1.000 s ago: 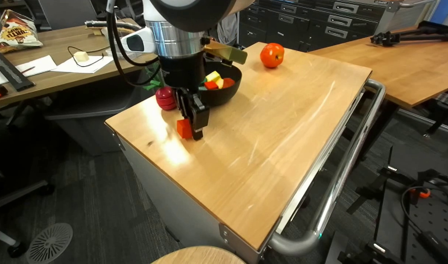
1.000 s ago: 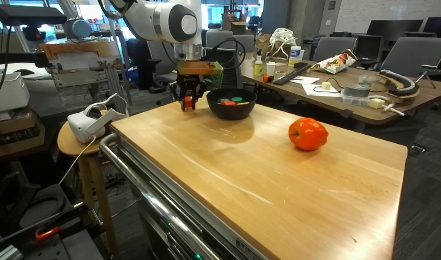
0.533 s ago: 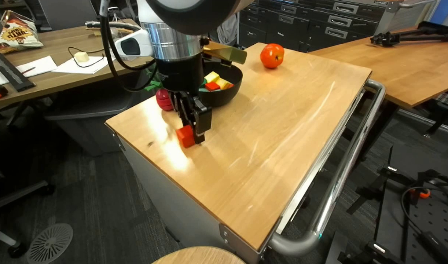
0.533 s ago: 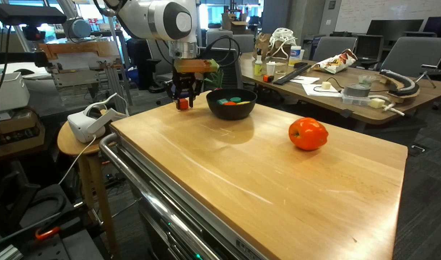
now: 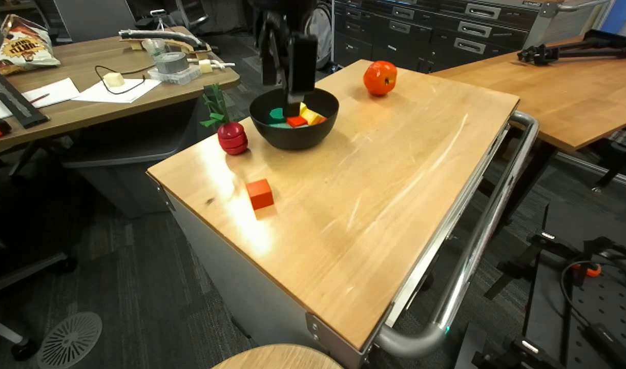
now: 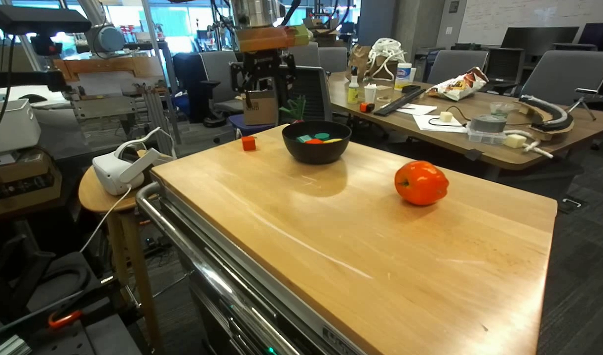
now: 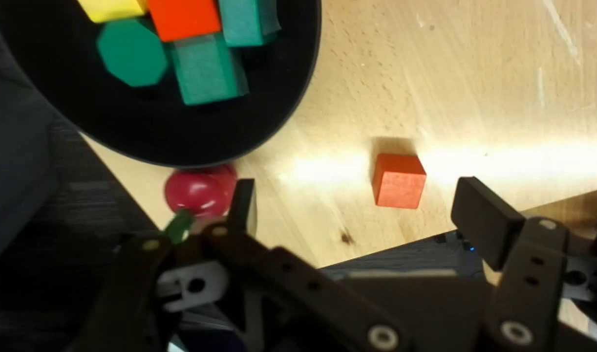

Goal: Move the apple toy to the right and put the toys in the bowl on the counter

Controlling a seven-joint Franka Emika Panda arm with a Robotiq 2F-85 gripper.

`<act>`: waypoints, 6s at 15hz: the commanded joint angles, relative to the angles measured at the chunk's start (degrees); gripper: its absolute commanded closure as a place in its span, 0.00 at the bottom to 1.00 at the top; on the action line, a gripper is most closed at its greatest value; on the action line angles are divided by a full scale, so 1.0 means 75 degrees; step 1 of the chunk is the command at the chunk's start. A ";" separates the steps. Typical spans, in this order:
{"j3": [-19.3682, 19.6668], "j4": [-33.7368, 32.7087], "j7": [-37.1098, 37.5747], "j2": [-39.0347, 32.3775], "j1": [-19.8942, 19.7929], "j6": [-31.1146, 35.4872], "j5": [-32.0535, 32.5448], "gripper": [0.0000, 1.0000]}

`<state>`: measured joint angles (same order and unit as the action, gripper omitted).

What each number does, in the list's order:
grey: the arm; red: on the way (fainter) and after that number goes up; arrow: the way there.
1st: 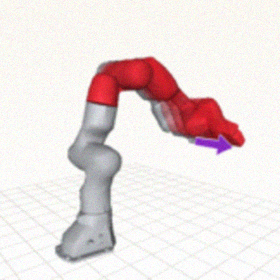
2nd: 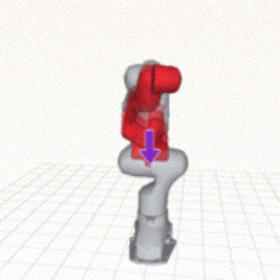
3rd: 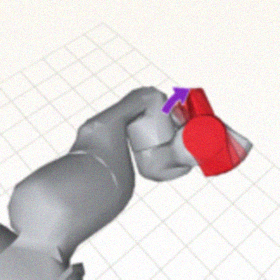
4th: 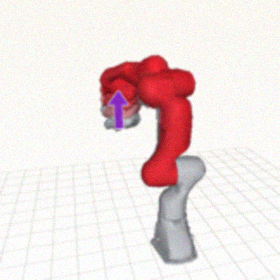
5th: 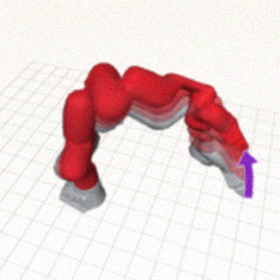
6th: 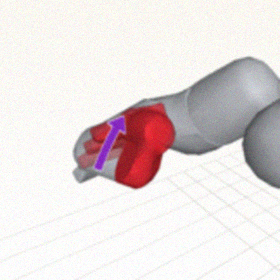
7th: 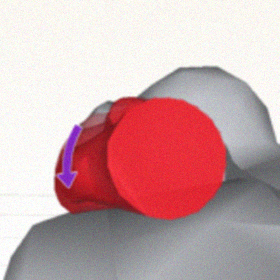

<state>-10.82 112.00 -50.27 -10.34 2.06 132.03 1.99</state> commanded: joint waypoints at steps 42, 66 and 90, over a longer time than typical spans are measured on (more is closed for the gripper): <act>0.0343 -0.3187 0.0693 -0.2968 -0.0902 -0.0600 -0.0962 0.00; 0.0563 -0.3134 0.1311 -0.3391 -0.0438 -0.0071 0.0201 0.28; 0.0156 0.0091 -0.2750 0.1090 -0.0302 -0.2092 -0.1072 0.76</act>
<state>-10.95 108.10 -66.46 -6.44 -1.83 118.62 -3.89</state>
